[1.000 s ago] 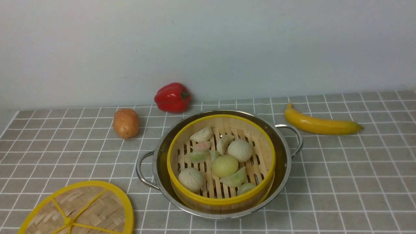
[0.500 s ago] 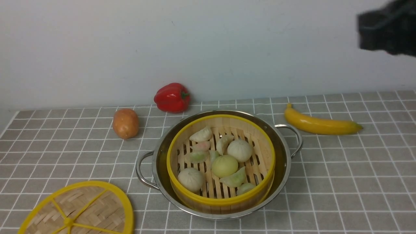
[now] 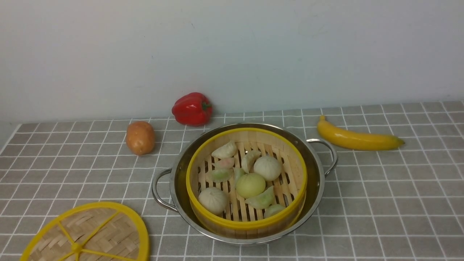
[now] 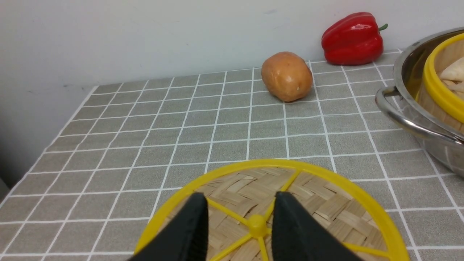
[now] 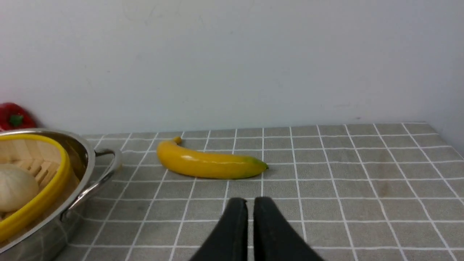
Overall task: Place the steamer in the pot on the grey tablecloth, and put the lid on the steamer.
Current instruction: 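Grasp the bamboo steamer lid lying on the table by its centre knob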
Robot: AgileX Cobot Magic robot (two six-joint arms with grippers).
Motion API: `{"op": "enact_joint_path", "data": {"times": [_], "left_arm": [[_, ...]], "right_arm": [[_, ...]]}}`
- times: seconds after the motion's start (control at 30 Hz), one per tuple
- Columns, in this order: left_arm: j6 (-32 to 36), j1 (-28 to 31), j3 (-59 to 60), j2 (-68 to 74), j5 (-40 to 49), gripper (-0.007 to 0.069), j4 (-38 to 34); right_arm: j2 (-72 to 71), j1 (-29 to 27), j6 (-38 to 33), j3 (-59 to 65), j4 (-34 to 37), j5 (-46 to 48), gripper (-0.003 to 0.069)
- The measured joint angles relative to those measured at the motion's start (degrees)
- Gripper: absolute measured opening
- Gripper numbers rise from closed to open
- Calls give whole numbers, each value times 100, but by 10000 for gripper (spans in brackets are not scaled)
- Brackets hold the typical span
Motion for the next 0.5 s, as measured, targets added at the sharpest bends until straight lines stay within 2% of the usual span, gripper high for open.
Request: {"op": "enact_joint_path", "data": {"times": [0.27,0.5], "left_arm": [[0,0,2,0,2,243,0],[0,0,2,0,2,243,0]], "right_arm": [[-341,0,-78,76,132,864,74],[-341,0,-157,76,144,870,90]]}}
